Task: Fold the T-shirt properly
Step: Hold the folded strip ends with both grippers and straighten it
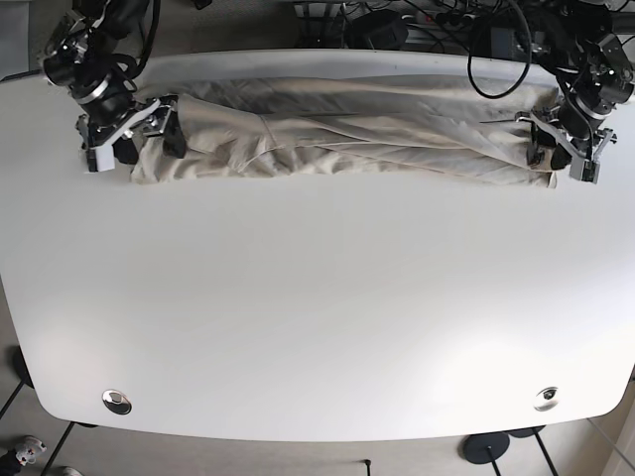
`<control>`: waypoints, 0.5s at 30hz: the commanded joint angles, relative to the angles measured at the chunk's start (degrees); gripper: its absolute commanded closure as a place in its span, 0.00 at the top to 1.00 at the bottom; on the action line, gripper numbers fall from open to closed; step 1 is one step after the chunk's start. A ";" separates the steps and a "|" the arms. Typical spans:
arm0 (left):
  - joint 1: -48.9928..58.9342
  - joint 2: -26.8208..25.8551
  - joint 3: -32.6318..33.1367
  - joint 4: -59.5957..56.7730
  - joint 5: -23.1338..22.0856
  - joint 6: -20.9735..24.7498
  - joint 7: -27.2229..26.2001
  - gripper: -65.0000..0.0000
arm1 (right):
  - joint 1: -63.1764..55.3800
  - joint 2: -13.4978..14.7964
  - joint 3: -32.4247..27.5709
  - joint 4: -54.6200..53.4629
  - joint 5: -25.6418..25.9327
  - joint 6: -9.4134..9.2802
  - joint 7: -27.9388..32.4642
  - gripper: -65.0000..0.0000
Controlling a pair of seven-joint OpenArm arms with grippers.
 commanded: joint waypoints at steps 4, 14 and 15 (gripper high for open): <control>-0.90 -0.16 0.50 -2.25 -0.27 -0.03 -0.67 0.38 | -0.94 -1.29 -6.41 -4.39 -2.93 0.34 2.93 0.45; -4.33 -4.56 0.94 -22.12 -0.36 -0.03 -1.02 0.38 | 2.75 -2.00 -9.67 -20.21 -24.03 0.34 20.25 0.16; -5.39 -4.64 0.94 -23.26 -0.36 -0.03 -1.11 0.38 | 4.24 -1.21 -9.58 -21.62 -25.53 0.34 21.12 0.16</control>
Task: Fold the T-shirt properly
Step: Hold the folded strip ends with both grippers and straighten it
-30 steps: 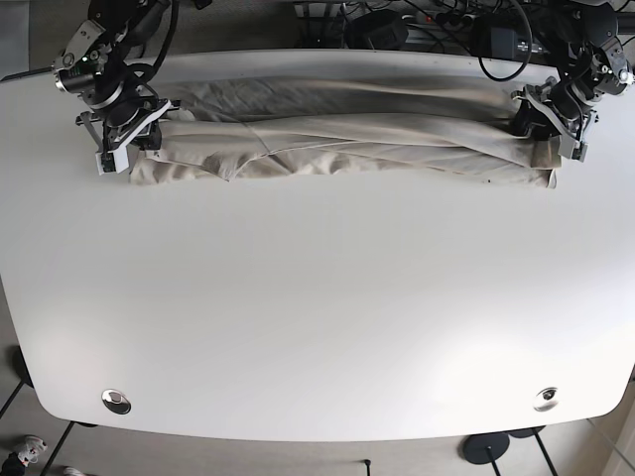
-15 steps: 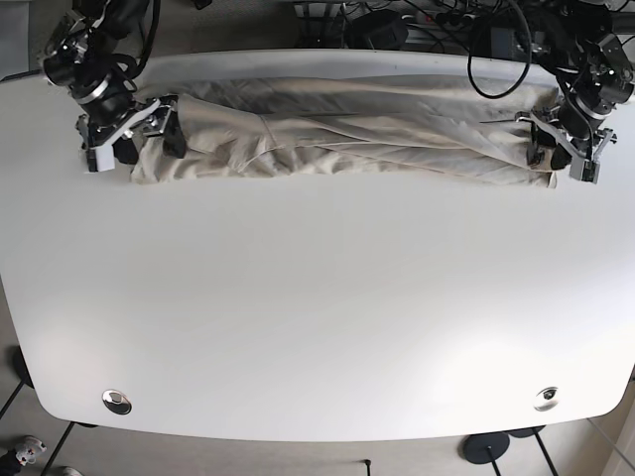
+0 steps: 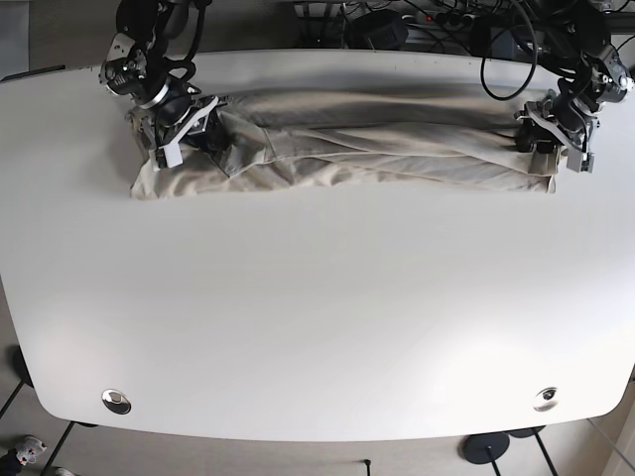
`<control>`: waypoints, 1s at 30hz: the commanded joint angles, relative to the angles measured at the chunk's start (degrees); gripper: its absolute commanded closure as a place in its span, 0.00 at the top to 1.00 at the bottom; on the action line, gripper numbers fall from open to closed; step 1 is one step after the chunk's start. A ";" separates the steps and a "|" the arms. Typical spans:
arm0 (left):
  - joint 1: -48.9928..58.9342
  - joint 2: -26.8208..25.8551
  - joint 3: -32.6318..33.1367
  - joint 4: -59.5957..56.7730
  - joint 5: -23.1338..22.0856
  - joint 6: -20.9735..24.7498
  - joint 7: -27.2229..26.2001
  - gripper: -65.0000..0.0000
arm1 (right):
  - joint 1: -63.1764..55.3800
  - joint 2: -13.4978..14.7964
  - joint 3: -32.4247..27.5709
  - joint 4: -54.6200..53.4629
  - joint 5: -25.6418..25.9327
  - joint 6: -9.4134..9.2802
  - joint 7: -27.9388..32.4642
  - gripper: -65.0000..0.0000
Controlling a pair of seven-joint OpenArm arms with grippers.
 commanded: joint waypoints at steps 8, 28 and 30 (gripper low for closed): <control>-10.31 -1.06 4.86 -5.96 9.17 0.56 -4.22 0.38 | 12.24 7.15 0.50 -10.06 -5.32 -0.97 2.78 0.15; -8.55 -4.58 -7.71 -4.73 -10.26 0.56 10.46 0.74 | 11.09 6.71 0.06 -8.04 -4.79 -0.97 2.69 0.15; -8.55 -4.58 -6.22 -6.75 -10.26 0.56 9.58 0.74 | 11.09 6.71 0.06 -8.04 -4.79 -0.97 2.69 0.15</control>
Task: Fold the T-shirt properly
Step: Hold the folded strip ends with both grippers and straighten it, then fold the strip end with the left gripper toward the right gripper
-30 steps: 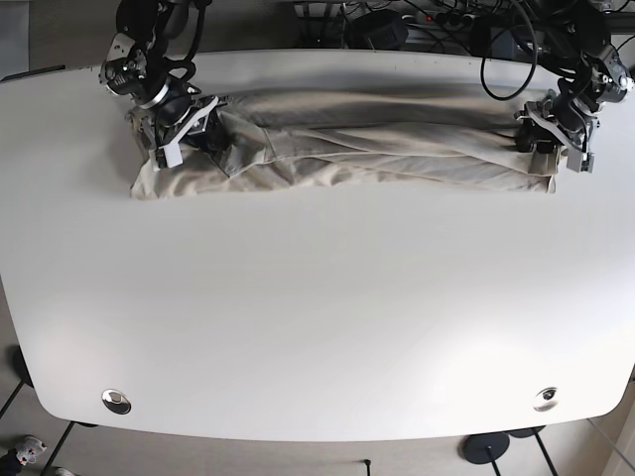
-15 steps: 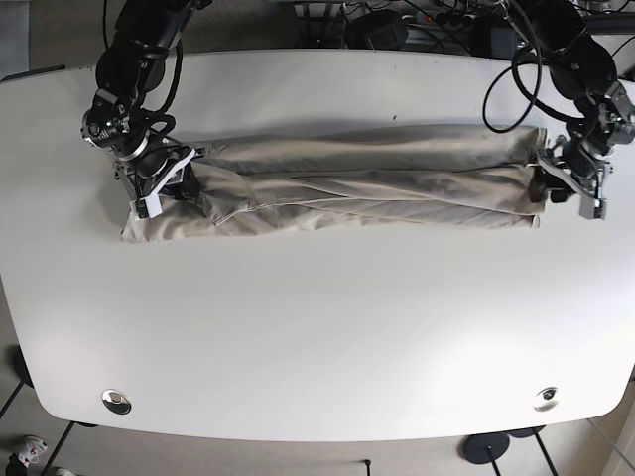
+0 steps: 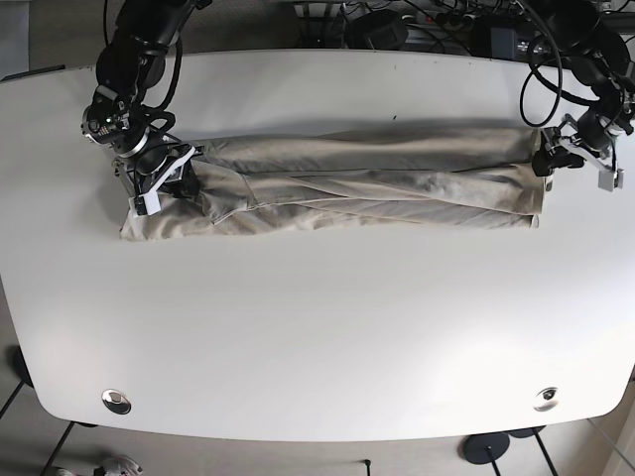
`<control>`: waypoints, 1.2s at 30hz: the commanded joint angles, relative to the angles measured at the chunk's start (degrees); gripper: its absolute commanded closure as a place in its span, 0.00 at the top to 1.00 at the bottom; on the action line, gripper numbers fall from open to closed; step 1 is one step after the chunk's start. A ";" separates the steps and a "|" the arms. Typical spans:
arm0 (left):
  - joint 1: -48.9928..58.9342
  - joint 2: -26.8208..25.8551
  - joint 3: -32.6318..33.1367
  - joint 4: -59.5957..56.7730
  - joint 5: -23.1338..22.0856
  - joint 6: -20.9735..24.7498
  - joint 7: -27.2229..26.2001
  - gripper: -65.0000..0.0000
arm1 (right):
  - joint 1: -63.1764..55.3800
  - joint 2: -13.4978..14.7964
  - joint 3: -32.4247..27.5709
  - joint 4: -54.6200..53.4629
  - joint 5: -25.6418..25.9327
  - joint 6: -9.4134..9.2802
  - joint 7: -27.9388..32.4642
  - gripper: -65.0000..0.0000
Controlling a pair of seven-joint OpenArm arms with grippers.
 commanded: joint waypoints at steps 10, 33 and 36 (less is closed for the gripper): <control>-0.53 -0.88 8.32 -4.11 -1.35 -0.08 -5.08 0.37 | 0.41 0.38 0.21 0.88 -0.42 -0.29 -0.34 0.15; 0.61 11.34 44.54 27.37 -1.17 8.14 -8.51 0.02 | 0.41 0.38 0.48 0.88 -0.42 -0.29 -0.34 0.15; -1.15 11.34 48.05 24.82 -1.26 9.02 -10.97 0.02 | 0.41 0.38 0.48 0.88 -0.42 -0.29 -0.34 0.15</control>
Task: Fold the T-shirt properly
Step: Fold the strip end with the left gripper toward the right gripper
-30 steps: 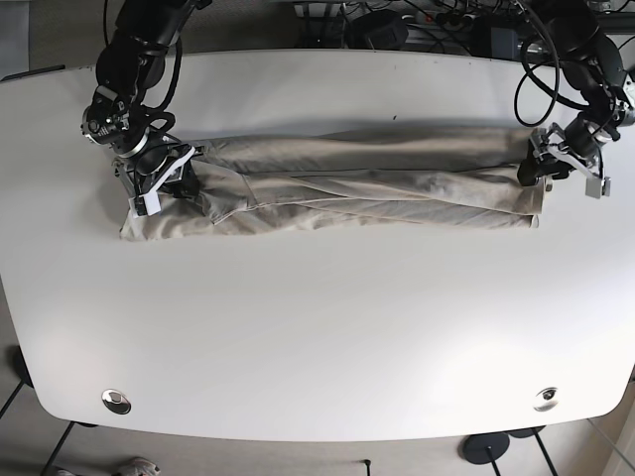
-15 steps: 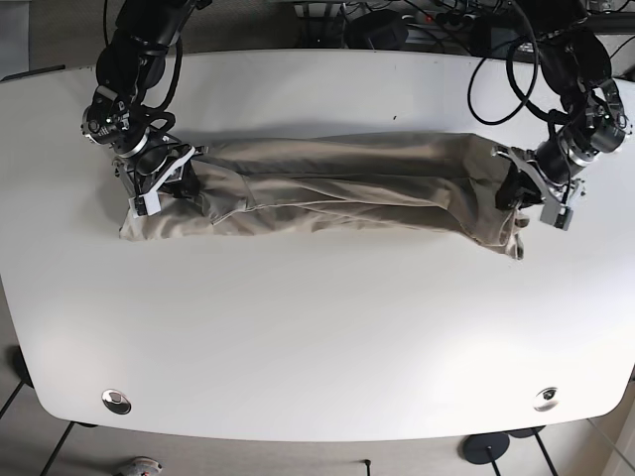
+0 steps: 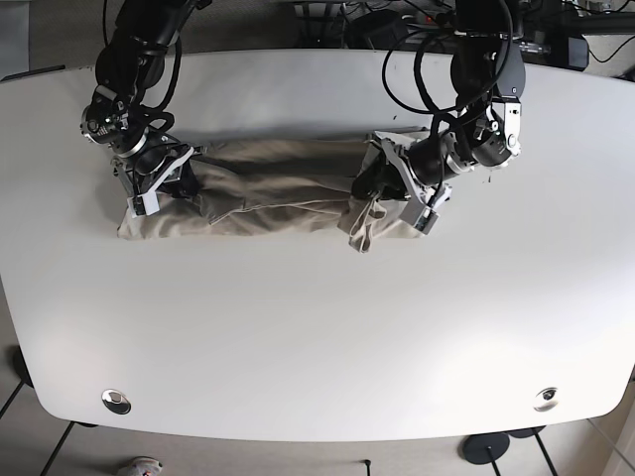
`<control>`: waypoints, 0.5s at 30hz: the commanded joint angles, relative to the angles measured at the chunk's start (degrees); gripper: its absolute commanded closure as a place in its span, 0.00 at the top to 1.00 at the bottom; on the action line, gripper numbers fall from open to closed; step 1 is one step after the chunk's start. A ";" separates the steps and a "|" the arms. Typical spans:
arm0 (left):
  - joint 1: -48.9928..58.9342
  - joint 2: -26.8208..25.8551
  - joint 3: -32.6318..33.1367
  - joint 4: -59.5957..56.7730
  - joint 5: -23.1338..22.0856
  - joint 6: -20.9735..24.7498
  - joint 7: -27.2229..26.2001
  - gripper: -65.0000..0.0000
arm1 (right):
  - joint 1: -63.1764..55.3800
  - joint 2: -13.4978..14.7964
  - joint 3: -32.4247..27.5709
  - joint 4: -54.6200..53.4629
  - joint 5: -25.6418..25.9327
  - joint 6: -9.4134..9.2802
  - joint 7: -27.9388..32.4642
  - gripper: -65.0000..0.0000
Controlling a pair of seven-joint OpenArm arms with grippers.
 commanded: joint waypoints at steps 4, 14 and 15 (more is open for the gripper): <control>-3.39 0.02 4.93 -3.03 -1.83 -0.22 -4.05 0.03 | 0.32 0.38 0.13 0.88 -0.36 -0.27 -0.28 0.15; -9.98 -0.16 16.10 -5.57 -1.83 16.92 -4.49 0.53 | 0.23 0.29 -0.22 0.88 -0.36 -0.27 -0.37 0.15; -11.12 -0.25 18.38 -4.43 -1.83 18.68 -4.40 0.54 | 0.23 0.29 -0.22 0.88 -0.36 -0.27 -0.37 0.15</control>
